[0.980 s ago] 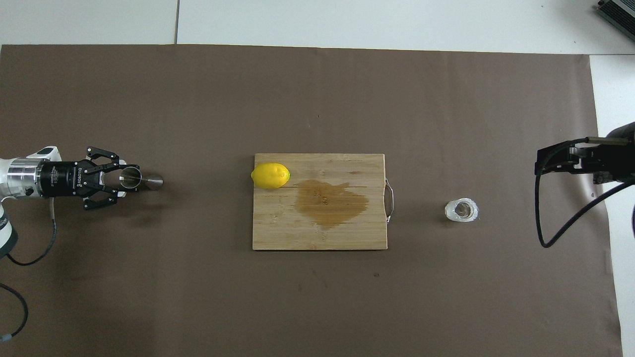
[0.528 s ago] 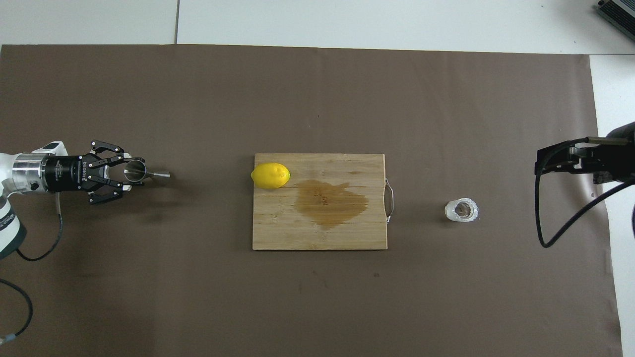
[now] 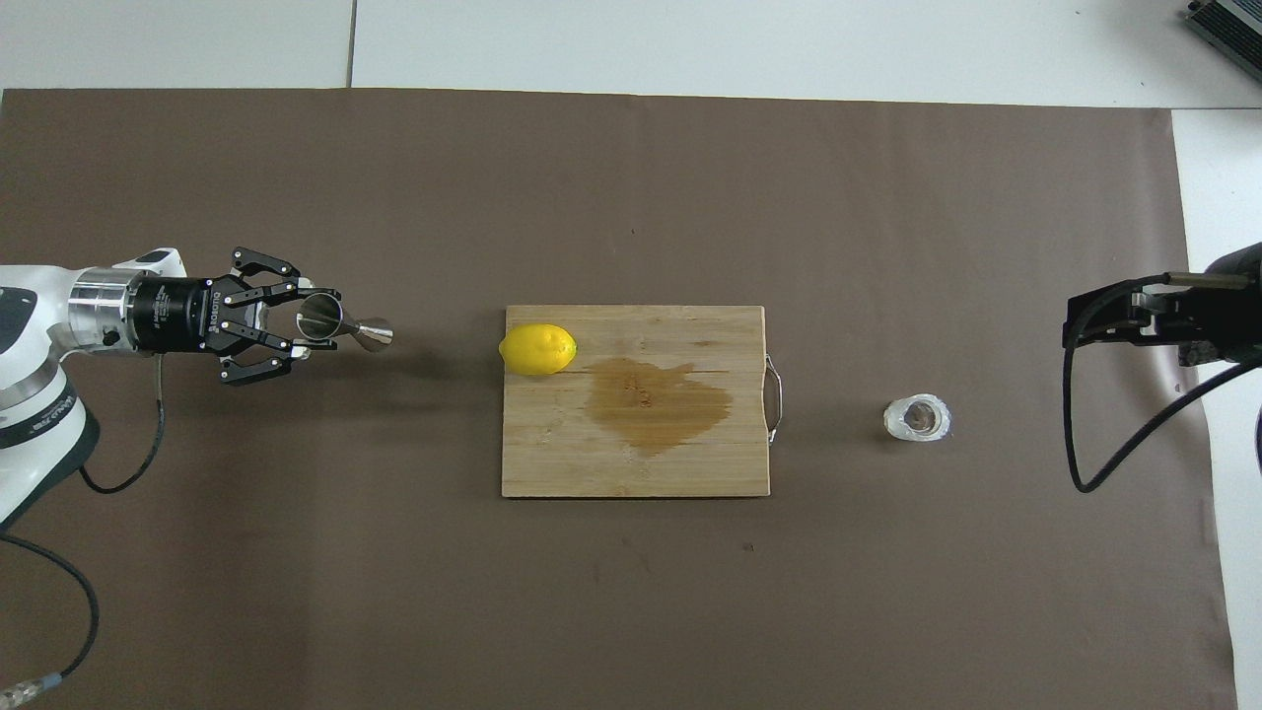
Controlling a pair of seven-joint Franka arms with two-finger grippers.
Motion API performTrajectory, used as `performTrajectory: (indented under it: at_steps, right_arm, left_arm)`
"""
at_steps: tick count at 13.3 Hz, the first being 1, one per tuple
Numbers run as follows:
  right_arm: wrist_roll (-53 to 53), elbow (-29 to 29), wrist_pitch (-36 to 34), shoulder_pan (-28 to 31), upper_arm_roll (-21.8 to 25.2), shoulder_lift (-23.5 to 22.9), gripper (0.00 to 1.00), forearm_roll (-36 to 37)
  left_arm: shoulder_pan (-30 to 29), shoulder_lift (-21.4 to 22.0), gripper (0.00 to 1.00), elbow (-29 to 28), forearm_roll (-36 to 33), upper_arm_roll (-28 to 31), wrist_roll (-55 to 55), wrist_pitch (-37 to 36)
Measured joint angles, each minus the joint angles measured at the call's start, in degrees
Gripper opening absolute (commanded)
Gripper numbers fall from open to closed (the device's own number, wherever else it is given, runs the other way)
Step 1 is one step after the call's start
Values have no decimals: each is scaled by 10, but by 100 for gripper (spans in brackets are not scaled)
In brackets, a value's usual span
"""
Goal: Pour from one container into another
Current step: 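Lift the metal cup with the left gripper over the cutting board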
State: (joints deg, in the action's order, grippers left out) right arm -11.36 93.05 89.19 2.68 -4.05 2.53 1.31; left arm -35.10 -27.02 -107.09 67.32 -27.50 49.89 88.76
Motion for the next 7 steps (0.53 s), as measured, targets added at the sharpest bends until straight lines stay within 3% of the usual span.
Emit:
performTrajectory:
  at_steps: [7]
  right_arm:
    - [0,0,0,0,0,0,100,0]
  left_arm:
    - [135,22,0,-15,97,1,5,75]
